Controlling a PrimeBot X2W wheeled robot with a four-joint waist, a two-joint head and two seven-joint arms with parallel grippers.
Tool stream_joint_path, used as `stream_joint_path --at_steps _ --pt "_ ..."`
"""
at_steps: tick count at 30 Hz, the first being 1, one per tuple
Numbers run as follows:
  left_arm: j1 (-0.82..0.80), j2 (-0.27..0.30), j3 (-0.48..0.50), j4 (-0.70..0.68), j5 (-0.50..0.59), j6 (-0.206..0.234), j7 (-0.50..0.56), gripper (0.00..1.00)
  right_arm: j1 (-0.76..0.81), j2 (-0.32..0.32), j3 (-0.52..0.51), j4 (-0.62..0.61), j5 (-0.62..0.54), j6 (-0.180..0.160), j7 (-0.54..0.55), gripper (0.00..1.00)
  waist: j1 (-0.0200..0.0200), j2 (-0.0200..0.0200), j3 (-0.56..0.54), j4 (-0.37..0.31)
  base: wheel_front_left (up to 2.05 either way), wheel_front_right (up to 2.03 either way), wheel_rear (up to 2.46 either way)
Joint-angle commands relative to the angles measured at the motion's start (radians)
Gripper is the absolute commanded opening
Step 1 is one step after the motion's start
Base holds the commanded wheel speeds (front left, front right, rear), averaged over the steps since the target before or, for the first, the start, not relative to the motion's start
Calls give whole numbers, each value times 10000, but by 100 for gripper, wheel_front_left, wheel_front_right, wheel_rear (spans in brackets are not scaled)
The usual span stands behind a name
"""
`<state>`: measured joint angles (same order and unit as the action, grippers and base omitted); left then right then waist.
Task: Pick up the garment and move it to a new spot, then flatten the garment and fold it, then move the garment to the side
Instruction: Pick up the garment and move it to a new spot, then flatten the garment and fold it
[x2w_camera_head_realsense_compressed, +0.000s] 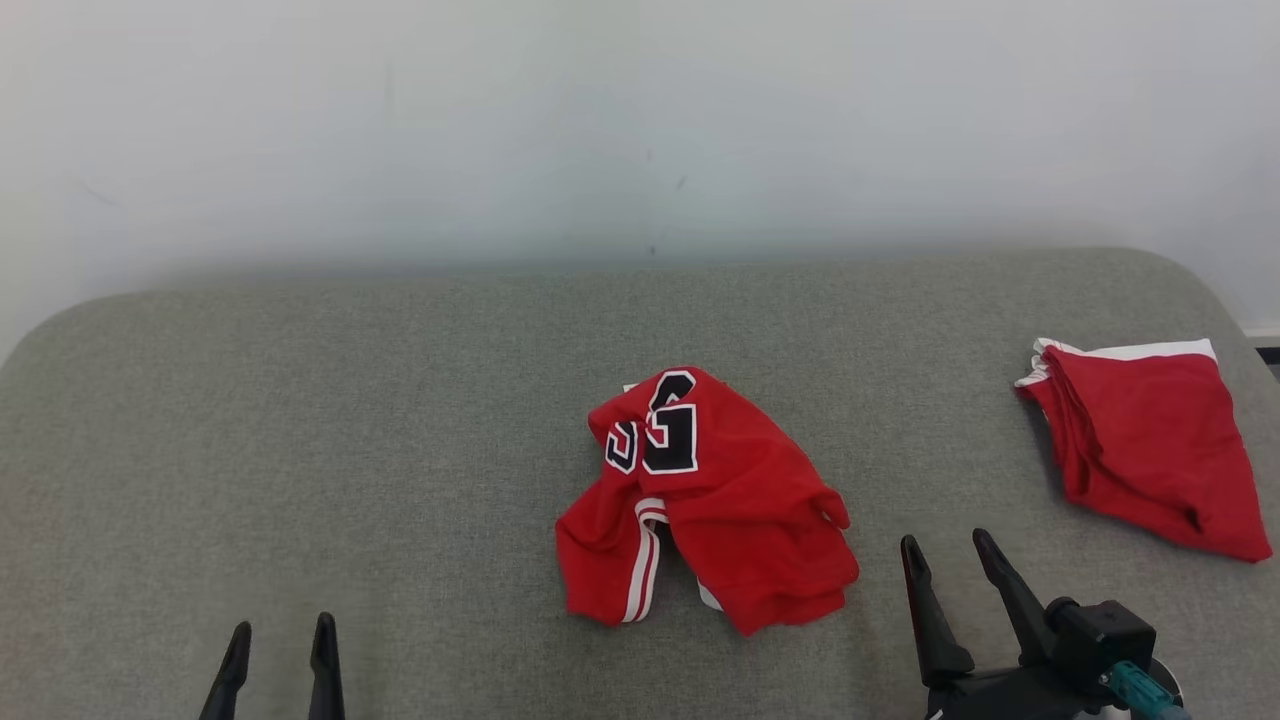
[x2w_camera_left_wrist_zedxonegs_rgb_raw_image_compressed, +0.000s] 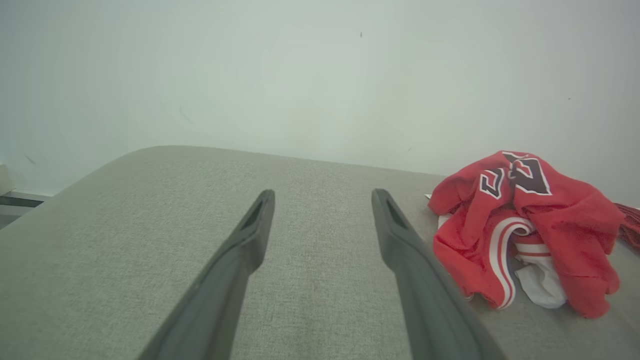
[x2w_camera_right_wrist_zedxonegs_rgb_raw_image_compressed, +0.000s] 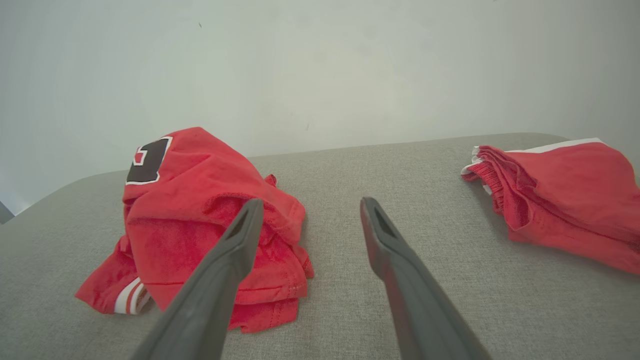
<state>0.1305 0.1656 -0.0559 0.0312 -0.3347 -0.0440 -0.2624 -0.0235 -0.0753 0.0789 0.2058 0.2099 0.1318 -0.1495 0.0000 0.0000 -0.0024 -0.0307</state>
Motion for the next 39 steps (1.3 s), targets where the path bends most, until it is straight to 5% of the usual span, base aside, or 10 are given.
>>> stream_joint_path --at_steps 1,26,39 --pt "156 -63 125 5 154 -23 -27 100 -33 20 -6 36 -66 -24 -67 100 0 0 -103 116 0 0 0" --pt "223 -738 575 600 641 -638 -29 100 -31 151 211 91 -177 -24 -28 100 0 0 -95 19 0 0 0" --pt "-1105 -169 -1564 1508 712 -874 871 100 -262 58 641 100 -53 -24 110 100 0 0 -39 -1154 0 0 0"
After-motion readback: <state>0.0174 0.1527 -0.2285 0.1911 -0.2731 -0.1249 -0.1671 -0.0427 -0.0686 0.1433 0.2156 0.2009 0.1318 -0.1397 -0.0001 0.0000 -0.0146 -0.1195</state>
